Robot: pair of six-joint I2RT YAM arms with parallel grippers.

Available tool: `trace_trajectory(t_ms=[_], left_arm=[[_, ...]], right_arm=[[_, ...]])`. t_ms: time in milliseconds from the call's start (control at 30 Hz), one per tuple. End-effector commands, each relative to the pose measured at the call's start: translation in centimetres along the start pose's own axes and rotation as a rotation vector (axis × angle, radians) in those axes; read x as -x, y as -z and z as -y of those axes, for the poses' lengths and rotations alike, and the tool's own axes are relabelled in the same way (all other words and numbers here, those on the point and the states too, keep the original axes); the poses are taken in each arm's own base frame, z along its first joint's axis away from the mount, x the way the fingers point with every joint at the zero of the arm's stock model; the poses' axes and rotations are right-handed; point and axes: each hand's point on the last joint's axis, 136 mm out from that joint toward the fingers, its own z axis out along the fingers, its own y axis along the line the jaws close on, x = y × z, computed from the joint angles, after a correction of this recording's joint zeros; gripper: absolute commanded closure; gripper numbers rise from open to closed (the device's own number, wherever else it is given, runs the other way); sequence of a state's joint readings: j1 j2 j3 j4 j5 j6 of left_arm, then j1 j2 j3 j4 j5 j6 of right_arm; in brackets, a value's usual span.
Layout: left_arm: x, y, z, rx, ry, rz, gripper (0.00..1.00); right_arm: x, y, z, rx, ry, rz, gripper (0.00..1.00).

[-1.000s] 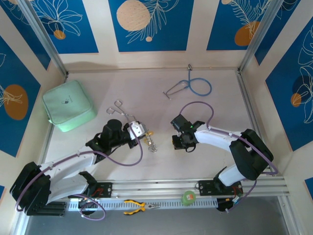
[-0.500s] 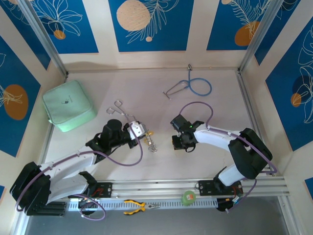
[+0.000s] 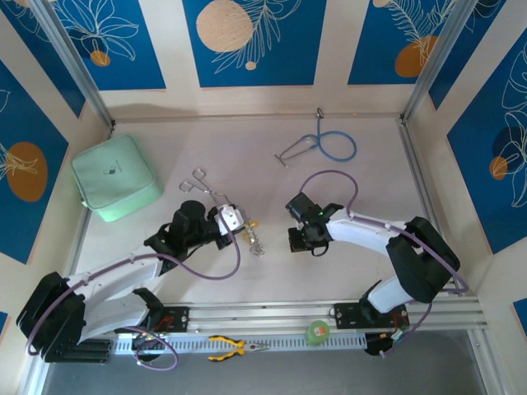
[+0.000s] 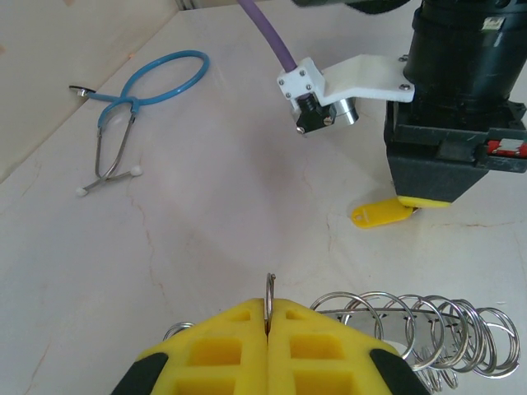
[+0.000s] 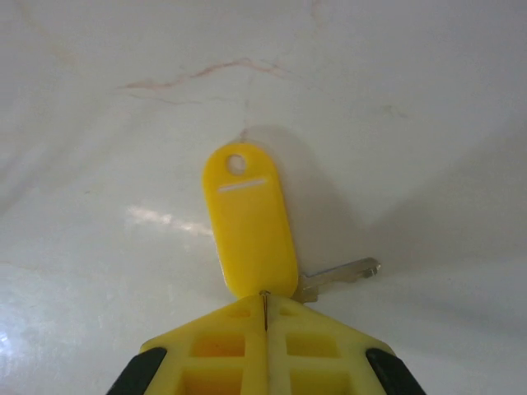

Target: Put the keys on the keyring

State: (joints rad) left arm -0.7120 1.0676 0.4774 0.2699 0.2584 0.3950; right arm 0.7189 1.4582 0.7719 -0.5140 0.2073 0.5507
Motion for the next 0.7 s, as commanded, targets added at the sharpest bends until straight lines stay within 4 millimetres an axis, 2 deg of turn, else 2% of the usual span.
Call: trace_trajectory(t_ms=[0,67,167,267,400,500,667], left_arm=[[1.4,0.5,0.2,-0.006,-0.022,0.055,1.0],[1.8,0.6,0.3,-0.01,-0.015,0.062,1.0],[2.1,0.8,0.8,-0.033,-0.002,0.074,1.0],[2.0,0.9,2.0,-0.102,0.02,0.065,1.0],[2.6,1.2,4.2,-0.207,0.041,0.102,1.0],[3.3,1.3,5.6,-0.271,0.048,0.143,1.0],[4.0,0.6,6.2,-0.278,0.087,0.186,1.0]], right_arm=[[2.1,3.1,-2.1,0.061,0.152,0.186,1.0],[3.0,5.3,-4.1,0.154,0.303,0.345,1.0],[3.3,8.5,-6.5,0.291,0.529,0.566,1.0],[3.1,11.5,-7.6,0.368,0.7,0.748,1.0],[2.3,14.3,-8.7,0.491,0.809,0.799,1.0],[1.5,15.1,-9.4,0.543,0.86,0.763,1.0],[0.3,15.8,-10.2,0.613,0.918,0.701,1.0]])
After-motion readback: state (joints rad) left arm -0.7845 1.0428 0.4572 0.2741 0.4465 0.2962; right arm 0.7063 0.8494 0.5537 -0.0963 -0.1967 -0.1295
